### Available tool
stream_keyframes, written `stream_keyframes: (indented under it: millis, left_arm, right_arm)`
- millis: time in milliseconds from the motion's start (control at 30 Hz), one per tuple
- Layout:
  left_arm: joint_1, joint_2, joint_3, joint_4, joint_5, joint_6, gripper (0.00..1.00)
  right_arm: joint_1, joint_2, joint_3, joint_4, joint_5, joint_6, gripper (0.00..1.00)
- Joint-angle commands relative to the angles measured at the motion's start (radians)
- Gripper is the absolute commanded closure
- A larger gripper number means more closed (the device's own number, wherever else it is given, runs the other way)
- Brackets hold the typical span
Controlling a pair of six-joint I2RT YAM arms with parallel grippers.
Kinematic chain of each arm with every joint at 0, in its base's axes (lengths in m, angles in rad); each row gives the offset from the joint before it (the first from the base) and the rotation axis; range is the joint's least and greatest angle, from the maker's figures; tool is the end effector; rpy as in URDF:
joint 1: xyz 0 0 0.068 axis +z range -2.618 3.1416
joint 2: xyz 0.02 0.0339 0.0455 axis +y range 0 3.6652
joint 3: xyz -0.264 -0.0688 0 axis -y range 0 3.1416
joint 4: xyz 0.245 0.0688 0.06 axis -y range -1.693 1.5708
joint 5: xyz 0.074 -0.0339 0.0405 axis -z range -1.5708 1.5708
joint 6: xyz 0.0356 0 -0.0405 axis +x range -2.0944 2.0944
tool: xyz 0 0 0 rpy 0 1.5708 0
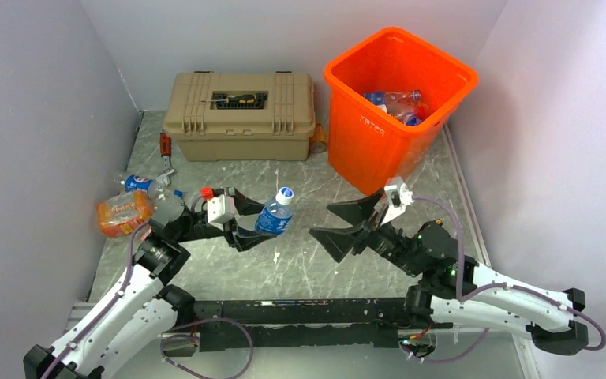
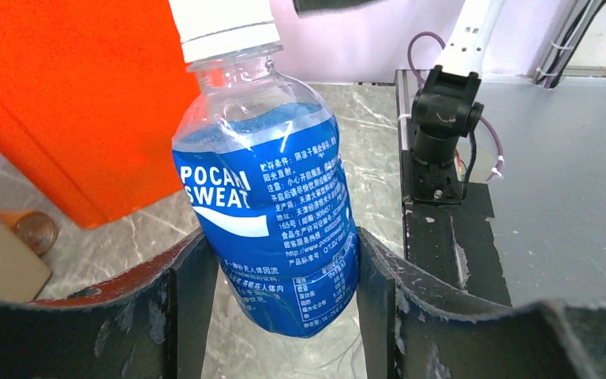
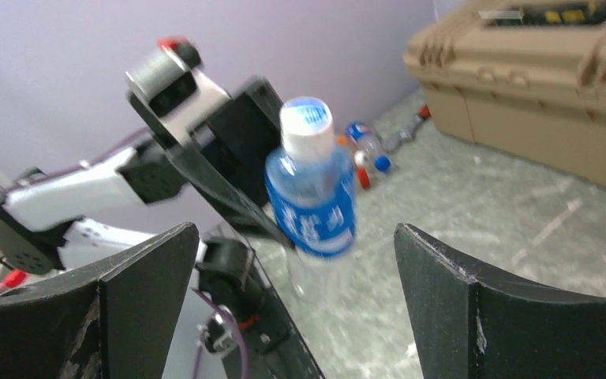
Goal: Put the plastic bottles in the bin
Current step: Pick up the plastic bottle from the corner of the board, then place the plastic bottle in the trash bin.
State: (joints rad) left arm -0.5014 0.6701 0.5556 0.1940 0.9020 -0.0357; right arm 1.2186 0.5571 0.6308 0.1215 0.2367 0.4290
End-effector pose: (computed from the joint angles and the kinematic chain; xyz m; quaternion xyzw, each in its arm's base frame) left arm 0.1261 -0.1010 0.3167 0.4525 0.5202 -0.4605 0.5590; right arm 0.0570 0.1308 0.3520 -0.1583 0.6170 0.5120 0.5763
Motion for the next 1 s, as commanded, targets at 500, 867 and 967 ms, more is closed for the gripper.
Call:
stream_keyframes:
  millis: [500, 867, 967]
  left_arm:
    - [-0.066, -0.033, 0.026, 0.021, -0.045, 0.103, 0.84]
    - [-0.067, -0.045, 0.030, 0.015, -0.058, 0.098, 0.86]
    - [-0.068, -0.048, 0.030, 0.015, -0.056, 0.095, 0.86]
  right_arm:
    - [0.001, 0.414, 0.389, -0.020, 0.018, -0.069, 0.13]
    - [-0.002, 0.449, 0.389, -0.028, 0.050, -0.032, 0.50]
    - [-0.005, 0.463, 0.378, 0.011, 0.033, -0.014, 0.52]
